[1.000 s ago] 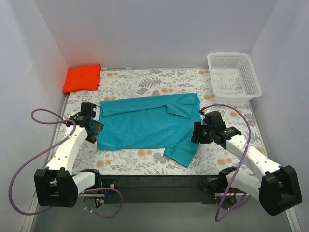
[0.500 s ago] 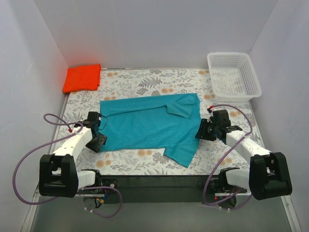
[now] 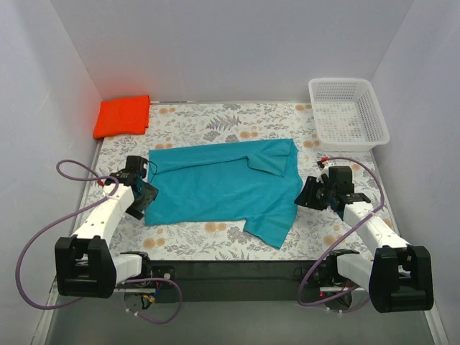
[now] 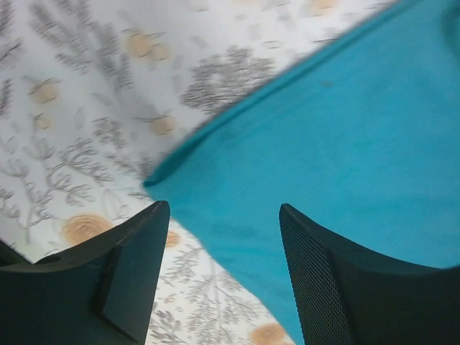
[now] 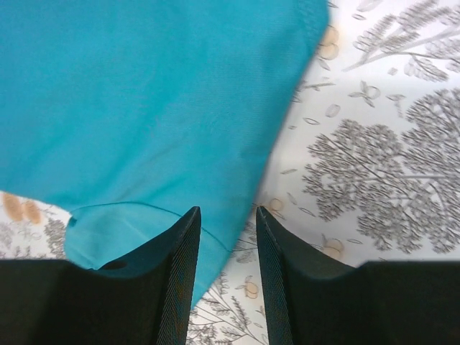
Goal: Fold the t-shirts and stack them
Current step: Fold the tshirt
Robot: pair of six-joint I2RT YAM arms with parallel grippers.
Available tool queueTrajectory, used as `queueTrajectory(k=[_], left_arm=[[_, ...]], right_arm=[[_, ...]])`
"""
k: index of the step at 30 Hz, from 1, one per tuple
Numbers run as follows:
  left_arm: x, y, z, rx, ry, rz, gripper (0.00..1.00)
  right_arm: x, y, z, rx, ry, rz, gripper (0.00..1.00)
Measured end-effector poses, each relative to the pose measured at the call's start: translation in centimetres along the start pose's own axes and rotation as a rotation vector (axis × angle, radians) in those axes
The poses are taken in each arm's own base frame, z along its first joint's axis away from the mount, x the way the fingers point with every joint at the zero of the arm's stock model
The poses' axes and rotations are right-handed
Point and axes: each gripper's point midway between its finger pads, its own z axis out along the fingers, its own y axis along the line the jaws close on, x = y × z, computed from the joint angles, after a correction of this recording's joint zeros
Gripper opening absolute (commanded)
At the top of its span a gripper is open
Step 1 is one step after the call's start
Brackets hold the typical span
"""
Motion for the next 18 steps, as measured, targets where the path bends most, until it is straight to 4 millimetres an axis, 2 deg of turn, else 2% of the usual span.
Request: queueTrajectory(k=[3,6,10,13,18], left_arm=[[-1.6,-3.8,-1.9,0.137,-0.027,0.025,0.61],[-1.4,-6.9,-2.1,0.247,-0.017,0.082,0.59],[0.7,-9.3,0.6,0.272,0.062,0.175,0.57],[2.4,-10.0,2.9,0.254,0.127,0.216,0.56],[2.6,-12.0,3.3,0.301,0.140,0.224,0.55]], right_arm=[[-0.4,1.7,0.1,-0.067,-0.007,-0.019,0.43],[-0.4,2.8,0.7,-0.122,0.008,-0.013,0.43],[0.1,2.2,2.4,-0.115,0.050,0.030,0.42],[0.8,1.2,3.3,-0.086,0.087,0.080,0.41],[-0.5,-0.4,3.3,-0.054,0.043,0.137,0.41]])
